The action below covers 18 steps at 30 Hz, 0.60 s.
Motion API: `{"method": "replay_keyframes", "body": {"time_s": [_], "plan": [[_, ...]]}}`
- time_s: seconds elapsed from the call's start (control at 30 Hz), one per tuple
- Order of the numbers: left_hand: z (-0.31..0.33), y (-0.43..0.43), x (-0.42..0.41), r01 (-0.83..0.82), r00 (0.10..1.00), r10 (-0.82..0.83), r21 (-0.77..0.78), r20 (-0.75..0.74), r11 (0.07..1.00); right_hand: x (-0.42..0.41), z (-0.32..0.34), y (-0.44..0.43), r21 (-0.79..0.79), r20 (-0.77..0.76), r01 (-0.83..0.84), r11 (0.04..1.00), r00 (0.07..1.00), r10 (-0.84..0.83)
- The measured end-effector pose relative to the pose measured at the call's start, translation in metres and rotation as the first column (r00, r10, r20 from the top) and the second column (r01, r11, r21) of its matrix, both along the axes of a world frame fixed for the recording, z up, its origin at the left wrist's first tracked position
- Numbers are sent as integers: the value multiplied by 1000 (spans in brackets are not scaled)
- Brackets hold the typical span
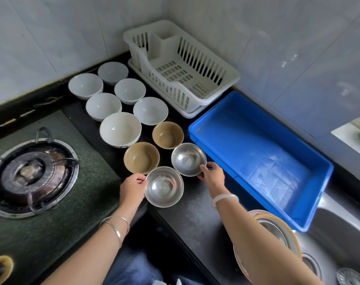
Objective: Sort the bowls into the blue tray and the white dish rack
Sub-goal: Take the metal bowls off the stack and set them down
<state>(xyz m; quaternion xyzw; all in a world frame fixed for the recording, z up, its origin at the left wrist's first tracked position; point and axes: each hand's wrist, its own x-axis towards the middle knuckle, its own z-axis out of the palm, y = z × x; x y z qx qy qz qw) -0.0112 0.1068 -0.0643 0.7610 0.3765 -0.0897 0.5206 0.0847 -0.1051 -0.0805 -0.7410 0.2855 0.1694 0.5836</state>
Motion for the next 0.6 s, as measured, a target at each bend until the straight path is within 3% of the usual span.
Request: {"method": "replay_keyframes", "body": {"time_s": [0.33, 0.6], "plan": [[7, -11, -5, 52, 991, -76, 205, 110, 977, -8, 9, -6, 17, -18, -62, 998, 998, 62], [23, -29, -7, 197, 978, -206, 375, -19, 906, -28, 46, -27, -101, 67, -192, 976, 978, 199]]}}
